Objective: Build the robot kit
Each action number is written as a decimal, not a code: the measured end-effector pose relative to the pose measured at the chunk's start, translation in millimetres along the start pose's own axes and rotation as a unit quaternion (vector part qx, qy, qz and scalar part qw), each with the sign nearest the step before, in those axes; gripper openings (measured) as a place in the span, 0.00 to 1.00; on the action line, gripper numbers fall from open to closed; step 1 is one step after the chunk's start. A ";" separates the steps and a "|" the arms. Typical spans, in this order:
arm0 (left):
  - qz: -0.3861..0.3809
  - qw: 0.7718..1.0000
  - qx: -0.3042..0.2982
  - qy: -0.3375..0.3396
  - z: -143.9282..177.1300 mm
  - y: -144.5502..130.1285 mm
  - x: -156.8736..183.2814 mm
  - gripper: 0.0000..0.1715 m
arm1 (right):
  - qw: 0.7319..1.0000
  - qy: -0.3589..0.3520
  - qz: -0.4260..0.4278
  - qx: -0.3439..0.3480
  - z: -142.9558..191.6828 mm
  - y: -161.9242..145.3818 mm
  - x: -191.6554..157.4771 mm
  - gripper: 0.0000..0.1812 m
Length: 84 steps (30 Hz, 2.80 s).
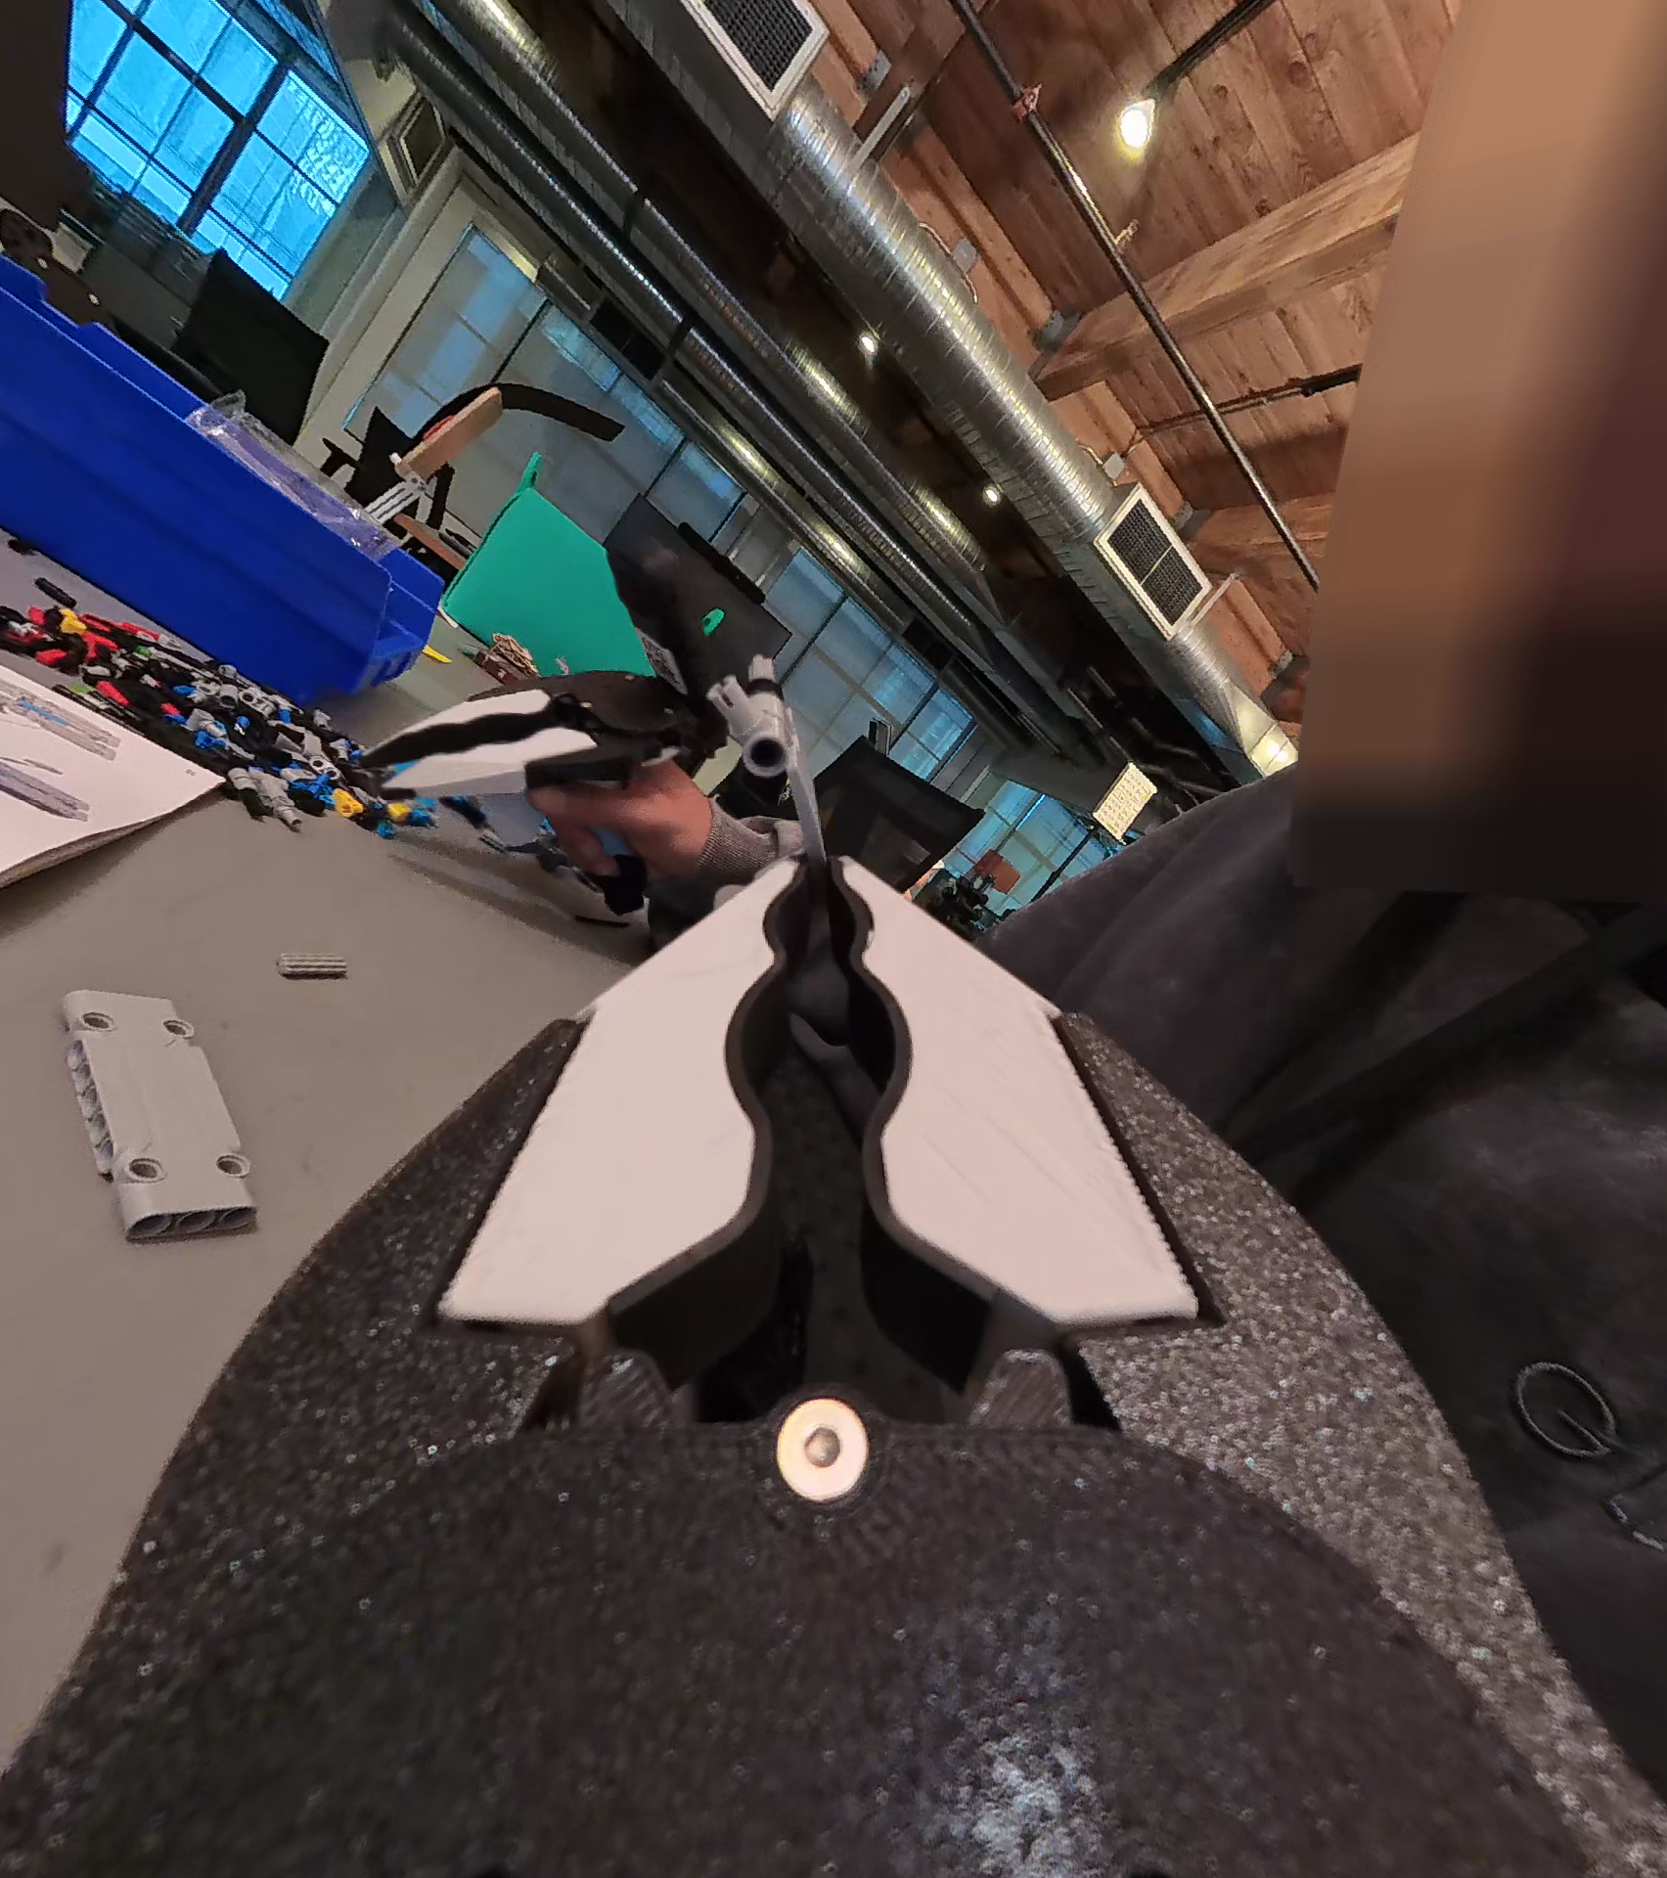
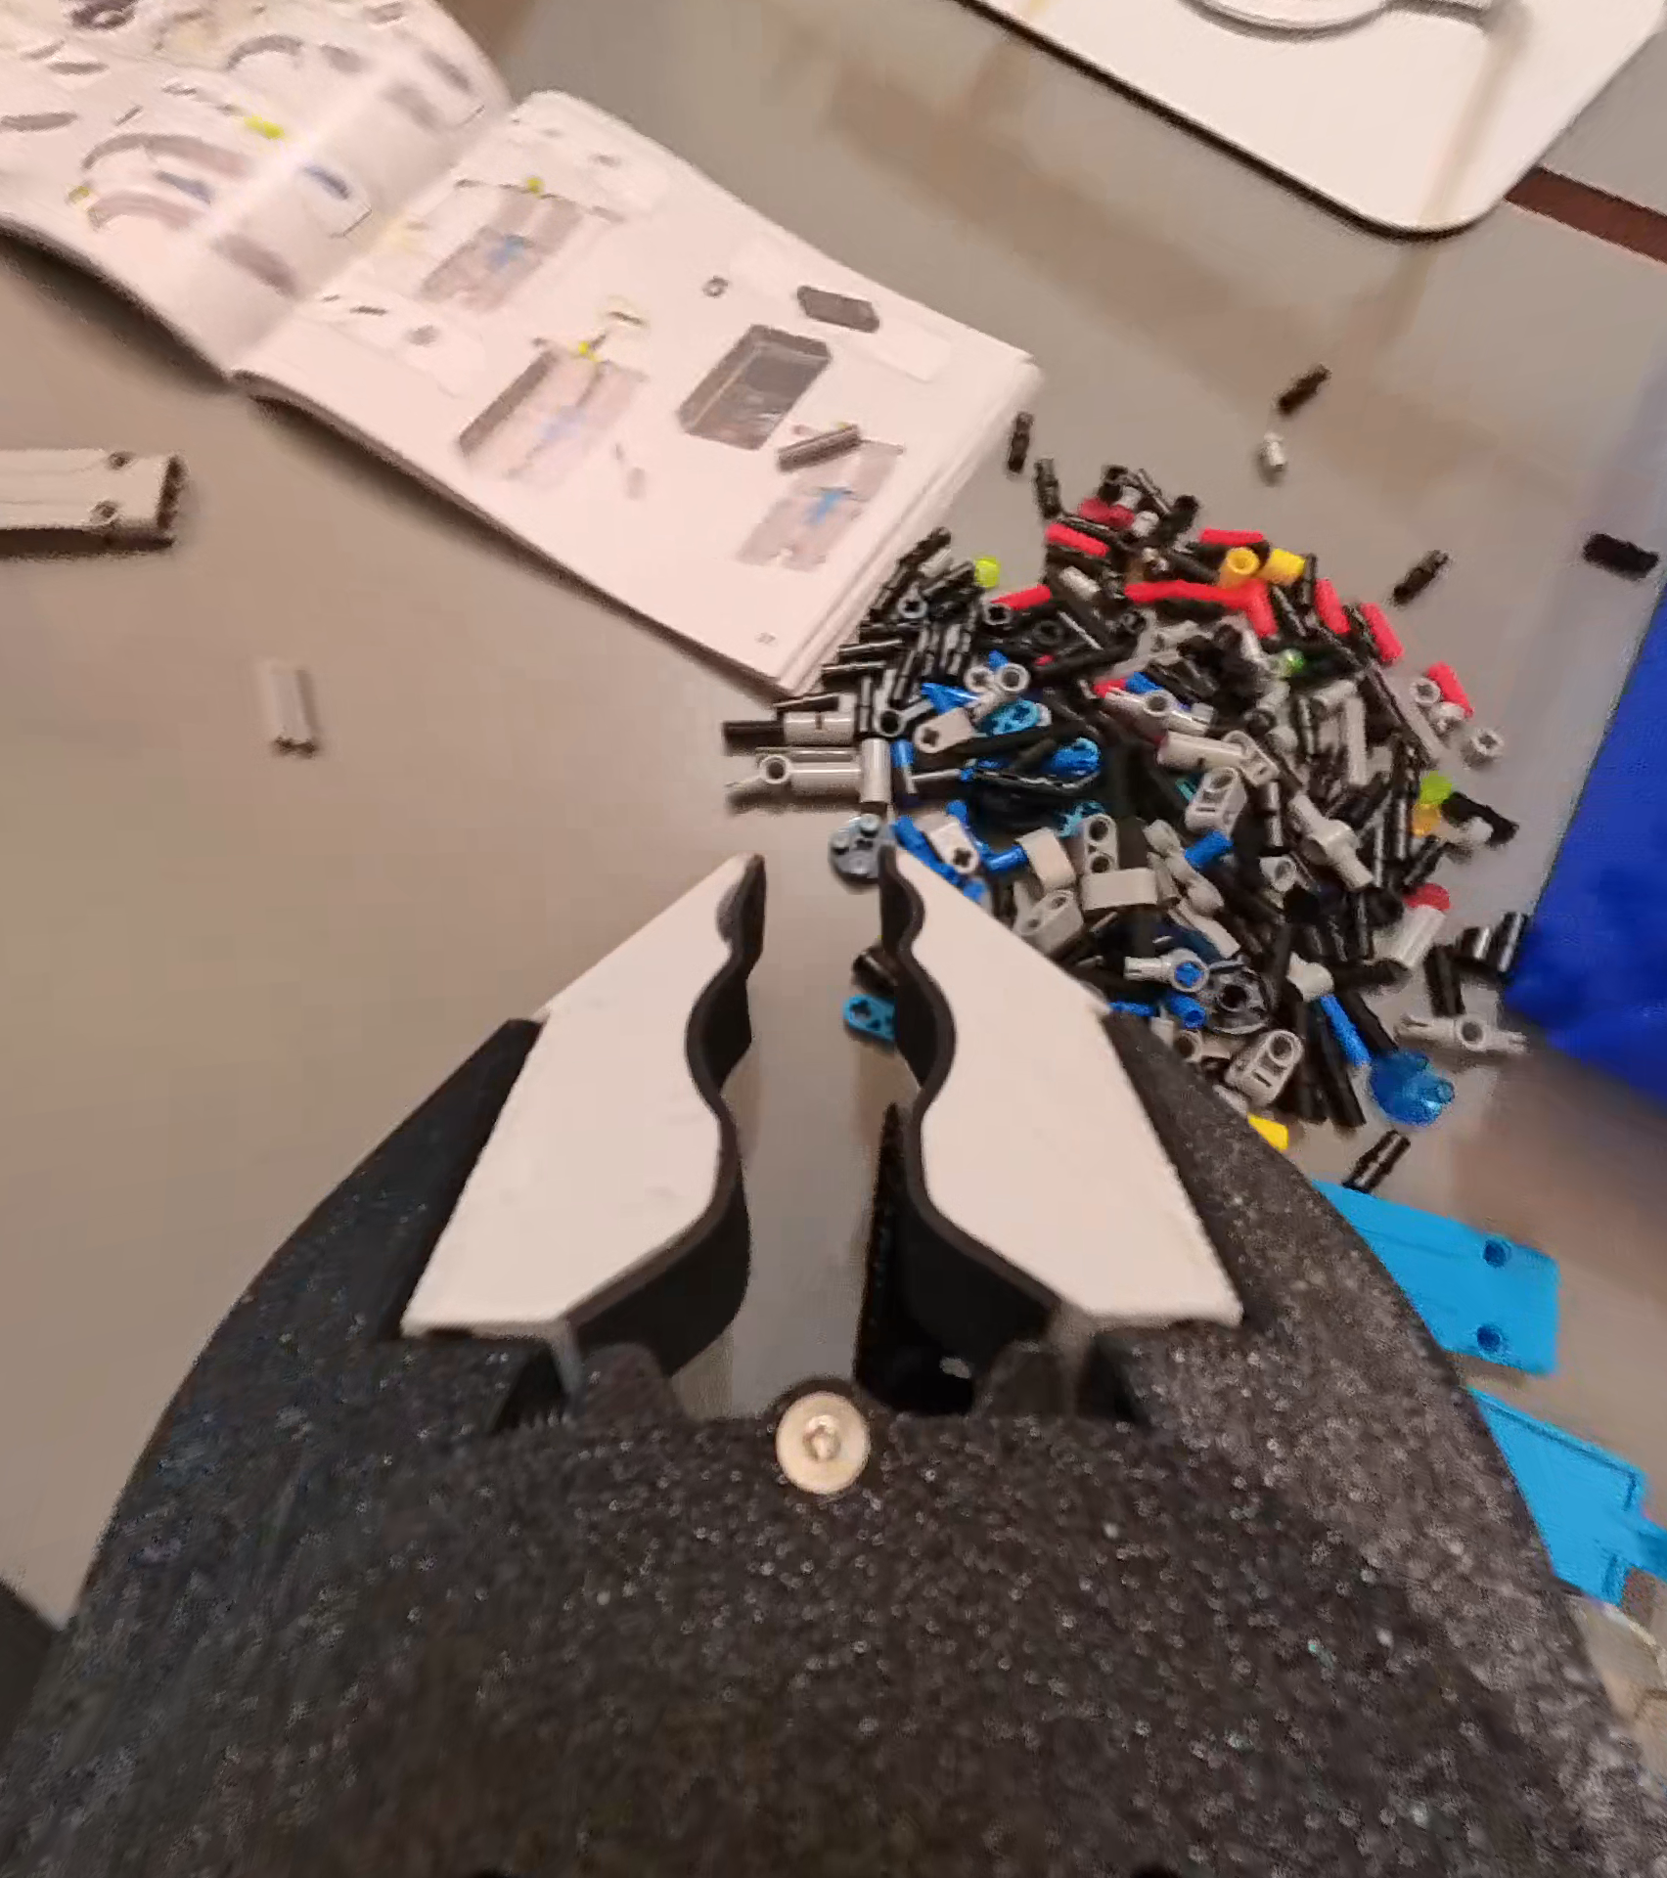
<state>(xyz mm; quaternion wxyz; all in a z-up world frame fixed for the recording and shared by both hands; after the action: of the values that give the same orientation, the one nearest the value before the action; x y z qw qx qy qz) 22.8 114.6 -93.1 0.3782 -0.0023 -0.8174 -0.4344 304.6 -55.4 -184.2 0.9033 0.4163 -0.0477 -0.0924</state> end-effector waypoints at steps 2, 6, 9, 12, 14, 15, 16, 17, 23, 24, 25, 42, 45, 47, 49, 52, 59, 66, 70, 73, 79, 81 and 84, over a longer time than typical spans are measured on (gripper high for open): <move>0.005 1.000 -0.004 -0.001 -1.0 -1.8 -1.1 0.01 | 1.000 -0.003 -0.008 -0.002 -6.3 -2.7 0.4 0.12; 0.014 1.000 -0.002 -0.003 -1.3 -2.0 -2.4 0.00 | 1.000 0.006 0.005 -0.017 -21.8 -1.0 -9.5 0.15; 0.017 1.000 0.001 -0.004 -0.7 -1.0 -1.8 0.00 | 1.000 0.009 0.010 -0.006 -24.2 8.2 -14.6 0.15; 0.020 1.000 0.002 -0.007 -0.7 -0.9 -1.5 0.00 | 1.000 -0.020 0.021 -0.007 -22.8 9.1 -3.0 0.14; 0.024 1.000 0.000 -0.007 -1.1 -1.7 -1.9 0.00 | 1.000 -0.028 0.003 -0.008 -21.0 8.4 7.6 0.14; 0.026 1.000 0.000 -0.008 -1.2 -1.9 -2.0 0.00 | 0.999 -0.039 -0.004 -0.007 -19.1 7.8 14.9 0.14; 0.028 1.000 0.001 -0.010 -1.2 -1.7 -1.8 0.01 | 0.999 -0.052 -0.009 -0.008 -16.8 6.6 22.5 0.13; 0.029 1.000 0.002 -0.011 -1.0 -1.4 -1.6 0.00 | 0.998 -0.064 -0.014 -0.009 -14.4 5.5 29.2 0.13; 0.031 0.999 0.003 -0.011 -1.3 -1.0 -2.0 0.00 | 0.998 -0.064 -0.029 -0.007 -20.8 8.6 41.1 0.14; 0.031 0.999 0.003 -0.012 -1.5 -1.2 -1.9 0.00 | 0.998 -0.065 -0.024 -0.012 -23.7 8.7 41.7 0.14; 0.031 0.999 0.003 -0.013 -1.6 -1.3 -1.7 0.00 | 0.997 -0.066 -0.020 -0.016 -25.9 8.7 42.7 0.14; 0.025 1.000 -0.002 -0.012 -2.6 -2.6 -0.2 0.00 | 0.999 -0.044 -0.007 -0.008 -28.3 10.8 35.8 0.00; 0.024 1.000 -0.002 -0.012 -2.4 -2.4 0.2 0.00 | 0.999 -0.049 -0.005 0.012 -21.9 15.0 35.9 0.00; 0.024 1.000 -0.002 -0.013 -2.4 -2.3 0.8 0.00 | 0.998 -0.054 -0.008 0.015 -20.0 14.6 38.2 0.00; 0.023 1.000 -0.003 -0.014 -2.6 -2.6 1.7 0.00 | 0.999 -0.050 -0.009 0.010 -22.3 11.2 40.4 0.08; 0.022 1.000 -0.005 -0.016 -3.2 -3.2 3.0 0.00 | 0.999 -0.024 -0.028 0.001 -29.4 7.7 37.4 0.20; 0.021 1.000 -0.006 -0.019 -3.5 -3.6 4.3 0.00 | 0.999 -0.032 0.001 -0.013 -35.9 6.5 35.5 0.13; 0.018 1.000 -0.008 -0.017 -3.6 -4.0 4.2 0.00 | 0.999 -0.032 -0.016 -0.014 -31.8 3.4 40.5 0.04; 0.016 1.000 -0.010 -0.017 -3.8 -4.4 4.8 0.00 | 0.999 -0.030 -0.018 0.016 -22.3 11.3 39.8 0.03; 0.013 1.000 -0.011 -0.015 -3.7 -4.6 4.9 0.00 | 0.998 -0.001 -0.030 0.058 -9.9 22.3 29.0 0.03; 0.012 1.000 -0.007 -0.009 -2.2 -3.2 2.8 0.00 | 0.977 0.211 -0.003 0.028 -2.3 19.2 -83.9 0.04; 0.013 1.000 -0.008 -0.010 -2.5 -3.6 2.8 0.01 | 0.974 0.214 0.062 -0.043 -14.9 1.6 -115.5 0.04; 0.012 1.000 -0.012 -0.011 -3.3 -5.1 3.6 0.00 | 0.971 0.213 0.094 -0.060 -28.1 -2.7 -139.3 0.00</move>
<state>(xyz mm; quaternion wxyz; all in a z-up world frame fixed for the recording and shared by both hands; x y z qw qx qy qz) 20.5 107.9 -93.4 0.3745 -0.0215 -0.8161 -0.4397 172.6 -7.4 -205.8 0.9206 0.3651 0.1123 0.0814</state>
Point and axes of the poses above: each gripper's, where its closed fingertips meet, z back along the fingers, y out of its top, x = y × z across the jaws, the point moved 3 cm from there along z, back along the fingers, and after that the axes turned 1 degree about x, right-handed, at the moved point
